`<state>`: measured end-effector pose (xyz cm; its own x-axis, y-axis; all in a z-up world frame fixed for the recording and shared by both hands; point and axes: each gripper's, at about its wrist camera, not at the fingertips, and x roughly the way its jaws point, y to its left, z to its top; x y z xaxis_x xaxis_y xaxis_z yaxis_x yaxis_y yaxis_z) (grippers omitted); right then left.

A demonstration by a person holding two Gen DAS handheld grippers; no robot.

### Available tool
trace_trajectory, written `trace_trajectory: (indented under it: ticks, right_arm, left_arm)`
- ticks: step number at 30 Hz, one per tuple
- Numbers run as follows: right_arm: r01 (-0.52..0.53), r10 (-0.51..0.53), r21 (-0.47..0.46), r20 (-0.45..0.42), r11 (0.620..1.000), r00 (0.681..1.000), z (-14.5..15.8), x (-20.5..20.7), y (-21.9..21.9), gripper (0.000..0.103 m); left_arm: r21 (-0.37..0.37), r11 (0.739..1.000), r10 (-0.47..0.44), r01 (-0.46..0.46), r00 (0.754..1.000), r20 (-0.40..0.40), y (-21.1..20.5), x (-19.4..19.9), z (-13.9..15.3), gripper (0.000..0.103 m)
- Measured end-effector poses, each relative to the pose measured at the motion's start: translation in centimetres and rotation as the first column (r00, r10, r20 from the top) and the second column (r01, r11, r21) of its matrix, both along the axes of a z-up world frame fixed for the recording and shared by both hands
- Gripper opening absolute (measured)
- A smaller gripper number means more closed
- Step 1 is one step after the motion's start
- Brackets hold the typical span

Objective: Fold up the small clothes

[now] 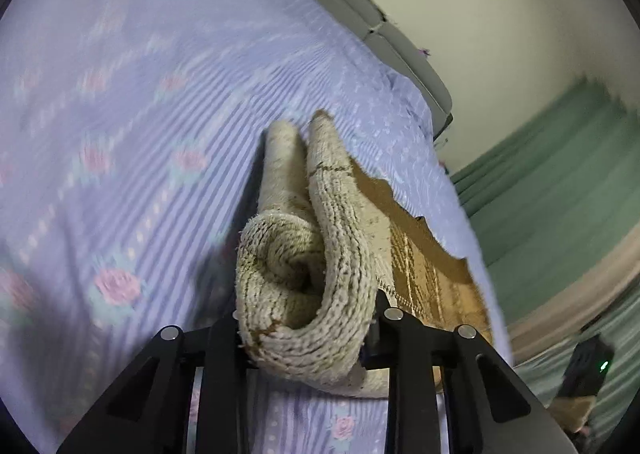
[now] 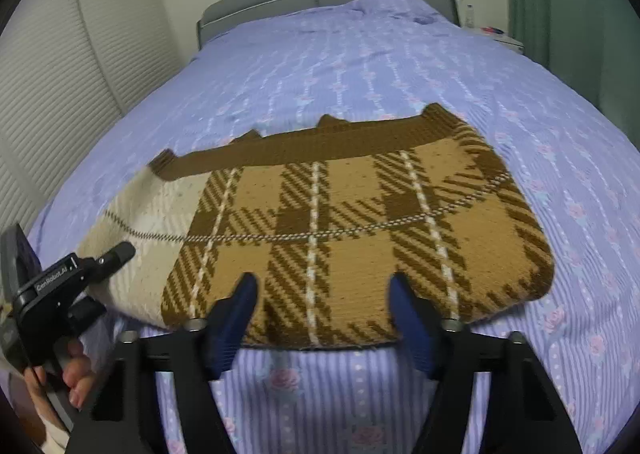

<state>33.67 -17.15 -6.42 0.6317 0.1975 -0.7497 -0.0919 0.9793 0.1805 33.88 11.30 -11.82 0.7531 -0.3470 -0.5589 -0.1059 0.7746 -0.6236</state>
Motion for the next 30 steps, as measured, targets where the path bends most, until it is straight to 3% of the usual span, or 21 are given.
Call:
trace_trajectory:
  ticks: [1,3,6,11,20,23,25,27,30]
  right_arm:
    - [-0.013,0.013,0.004,0.000,1.000,1.000,0.0,0.2,0.1,0.045]
    - [-0.061,0.061,0.033,-0.010,0.998,0.998,-0.2,0.5,0.5,0.023]
    - [-0.115,0.118,0.076,-0.025,0.990,0.993,-0.7,1.1,1.2,0.015]
    - [-0.157,0.160,0.093,-0.024,0.983,0.987,-1.1,1.8,2.2,0.014]
    - [-0.172,0.191,0.169,-0.101,0.970,0.976,-4.4,3.6,2.8,0.013]
    - [-0.191,0.224,0.234,-0.123,0.953,0.967,-4.7,4.5,2.0,0.013]
    - [-0.200,0.252,0.313,-0.136,0.928,0.958,-4.8,5.0,0.7,0.012]
    - [-0.206,0.257,0.352,-0.105,0.913,0.961,-4.0,4.6,-0.9,0.013]
    - [-0.168,0.186,0.312,-0.029,0.935,0.982,-1.8,3.1,-4.4,0.013]
  left_arm:
    - [0.039,0.999,0.001,-0.001,1.000,0.014,-0.3,-0.1,0.7,0.027]
    - [0.097,0.995,-0.005,0.003,1.000,0.026,-0.6,-0.2,1.8,0.027]
    - [0.129,0.991,-0.028,0.023,0.999,0.033,-0.7,-0.3,2.8,0.027]
    - [0.286,0.956,-0.084,0.068,0.996,0.042,-2.9,-0.2,4.5,0.026]
    - [0.432,0.886,-0.234,0.170,0.967,0.100,-7.9,-0.4,8.5,0.025]
    - [0.506,0.840,-0.298,0.196,0.946,0.130,-10.7,-0.5,9.7,0.025]
    - [0.530,0.825,-0.314,0.198,0.939,0.139,-11.9,-0.8,10.4,0.025]
    - [0.535,0.818,-0.329,0.210,0.934,0.137,-13.1,-0.5,11.1,0.025]
    - [0.535,0.816,-0.339,0.217,0.930,0.139,-14.3,0.1,11.7,0.025]
